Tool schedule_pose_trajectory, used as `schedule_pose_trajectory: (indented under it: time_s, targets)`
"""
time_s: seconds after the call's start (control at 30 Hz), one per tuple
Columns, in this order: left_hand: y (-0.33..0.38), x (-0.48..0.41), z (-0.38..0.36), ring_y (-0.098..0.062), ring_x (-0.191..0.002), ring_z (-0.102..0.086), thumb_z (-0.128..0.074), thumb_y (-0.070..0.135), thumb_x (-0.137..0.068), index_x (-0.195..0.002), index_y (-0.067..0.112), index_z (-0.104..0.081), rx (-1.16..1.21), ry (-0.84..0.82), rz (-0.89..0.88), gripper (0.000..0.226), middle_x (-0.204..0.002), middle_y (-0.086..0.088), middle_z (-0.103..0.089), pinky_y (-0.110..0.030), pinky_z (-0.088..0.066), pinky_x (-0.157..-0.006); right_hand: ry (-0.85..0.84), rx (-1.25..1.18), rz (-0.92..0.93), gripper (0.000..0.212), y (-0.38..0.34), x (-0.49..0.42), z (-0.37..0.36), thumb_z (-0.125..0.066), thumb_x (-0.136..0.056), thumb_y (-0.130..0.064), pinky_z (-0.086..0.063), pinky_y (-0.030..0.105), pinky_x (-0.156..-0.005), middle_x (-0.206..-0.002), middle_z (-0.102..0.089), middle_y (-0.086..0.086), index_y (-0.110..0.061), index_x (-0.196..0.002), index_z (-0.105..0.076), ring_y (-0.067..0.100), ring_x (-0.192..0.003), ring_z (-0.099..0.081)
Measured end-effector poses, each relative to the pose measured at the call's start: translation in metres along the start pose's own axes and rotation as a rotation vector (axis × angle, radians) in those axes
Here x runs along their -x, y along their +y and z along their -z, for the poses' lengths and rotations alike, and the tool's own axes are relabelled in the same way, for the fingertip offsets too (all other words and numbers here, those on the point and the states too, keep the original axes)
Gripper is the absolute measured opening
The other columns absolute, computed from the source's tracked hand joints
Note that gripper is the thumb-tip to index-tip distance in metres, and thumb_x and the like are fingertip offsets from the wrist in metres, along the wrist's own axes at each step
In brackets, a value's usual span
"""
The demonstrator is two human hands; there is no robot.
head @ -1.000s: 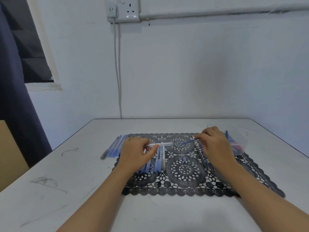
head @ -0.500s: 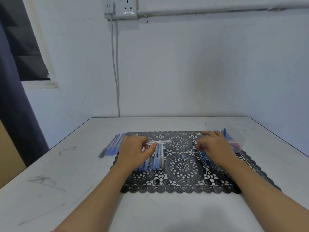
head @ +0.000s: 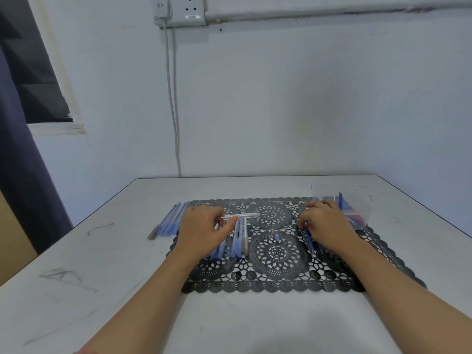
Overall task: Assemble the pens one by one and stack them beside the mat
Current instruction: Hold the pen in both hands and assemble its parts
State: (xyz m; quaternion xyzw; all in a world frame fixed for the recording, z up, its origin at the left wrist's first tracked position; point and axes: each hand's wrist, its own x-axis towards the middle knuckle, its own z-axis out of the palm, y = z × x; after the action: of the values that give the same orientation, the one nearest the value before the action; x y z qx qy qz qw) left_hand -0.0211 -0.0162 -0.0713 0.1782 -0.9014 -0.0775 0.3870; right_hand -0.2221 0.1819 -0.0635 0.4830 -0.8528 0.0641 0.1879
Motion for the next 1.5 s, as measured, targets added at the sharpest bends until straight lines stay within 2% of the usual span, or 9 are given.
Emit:
schedule_pose_trajectory:
  time_s: [0.3, 0.4, 0.53, 0.67, 0.9, 1.07, 1.33, 1.4, 1.5]
  targets:
    - [0.0, 0.0, -0.001, -0.001, -0.05, -0.038, -0.041, 0.06, -0.081, -0.053, 0.03, -0.031, -0.005, -0.006, -0.004, 0.042, -0.047, 0.011, -0.037, -0.028, -0.028, -0.068, -0.006, 0.007, -0.01, 0.023, 0.0, -0.001, -0.002, -0.059, -0.086, -0.018, -0.018, 0.036, -0.111, -0.13, -0.054, 0.0, -0.036, -0.097, -0.068, 0.016, -0.127, -0.039]
    - [0.0, 0.0, -0.001, -0.002, -0.049, -0.038, -0.041, 0.061, -0.081, -0.053, 0.031, -0.031, -0.003, -0.005, -0.007, 0.042, -0.047, 0.01, -0.036, -0.029, -0.029, -0.069, 0.031, -0.02, 0.02, 0.025, 0.001, -0.002, -0.004, -0.059, -0.085, -0.012, -0.02, 0.036, -0.109, -0.119, -0.062, -0.002, -0.032, -0.093, -0.07, 0.015, -0.122, -0.045]
    - [-0.001, 0.0, 0.0, -0.003, -0.049, -0.039, -0.042, 0.06, -0.081, -0.052, 0.031, -0.032, 0.015, -0.004, -0.012, 0.042, -0.046, 0.009, -0.037, -0.029, -0.03, -0.065, 0.384, -0.352, -0.083, 0.025, 0.007, -0.003, 0.003, -0.06, -0.078, 0.005, -0.039, 0.035, -0.093, -0.086, -0.07, 0.002, -0.016, -0.082, -0.073, 0.019, -0.087, -0.06]
    - [0.0, 0.0, 0.0, -0.003, -0.049, -0.039, -0.042, 0.06, -0.081, -0.052, 0.03, -0.032, 0.021, -0.003, -0.013, 0.043, -0.047, 0.009, -0.038, -0.029, -0.03, -0.064, 0.582, -0.464, -0.312, 0.027, 0.028, -0.002, 0.007, -0.049, -0.081, 0.01, -0.037, 0.025, -0.078, -0.091, -0.068, 0.011, -0.006, -0.086, -0.071, 0.024, -0.088, -0.059]
    - [-0.001, 0.0, 0.0, -0.003, -0.049, -0.039, -0.041, 0.061, -0.081, -0.053, 0.031, -0.032, 0.01, -0.003, -0.021, 0.042, -0.046, 0.009, -0.037, -0.028, -0.028, -0.06, 0.435, -0.377, -0.522, 0.022, 0.048, -0.002, -0.007, -0.049, -0.086, -0.013, -0.04, 0.03, -0.073, -0.092, -0.066, 0.007, -0.016, -0.091, -0.07, 0.025, -0.093, -0.055]
    - [-0.001, 0.0, 0.0, -0.002, -0.05, -0.04, -0.041, 0.061, -0.08, -0.053, 0.031, -0.034, 0.021, 0.003, -0.033, 0.041, -0.047, 0.01, -0.039, -0.027, -0.028, -0.06, 0.25, -0.201, -0.525, 0.034, 0.047, -0.003, -0.007, -0.042, -0.088, -0.026, -0.033, 0.033, -0.07, -0.071, -0.056, 0.009, -0.014, -0.064, -0.062, 0.029, -0.083, -0.052]
    - [-0.001, 0.0, -0.001, -0.003, -0.05, -0.041, -0.04, 0.061, -0.081, -0.054, 0.031, -0.034, 0.017, -0.006, -0.042, 0.041, -0.047, 0.008, -0.04, -0.028, -0.028, -0.061, 0.07, -0.008, -0.507, 0.057, 0.041, 0.0, 0.003, -0.025, -0.098, -0.039, -0.035, 0.036, -0.087, -0.097, -0.063, 0.017, -0.002, -0.089, -0.067, 0.029, -0.097, -0.051]
    - [-0.002, 0.0, -0.002, -0.003, -0.05, -0.041, -0.04, 0.062, -0.081, -0.054, 0.031, -0.033, 0.013, -0.007, -0.045, 0.041, -0.048, 0.008, -0.041, -0.028, -0.029, -0.06, 0.043, 0.01, -0.5, 0.056, 0.04, 0.0, 0.004, -0.024, -0.098, -0.038, -0.035, 0.035, -0.087, -0.094, -0.063, 0.017, -0.003, -0.084, -0.065, 0.029, -0.097, -0.051]
    - [-0.002, 0.001, -0.002, -0.003, -0.049, -0.04, -0.041, 0.062, -0.08, -0.053, 0.032, -0.033, 0.019, -0.007, -0.041, 0.041, -0.047, 0.008, -0.04, -0.028, -0.028, -0.06, 0.036, -0.014, -0.503, 0.052, 0.04, 0.0, 0.004, -0.023, -0.098, -0.039, -0.034, 0.036, -0.086, -0.074, -0.055, 0.01, -0.01, -0.064, -0.052, 0.028, -0.091, -0.053]
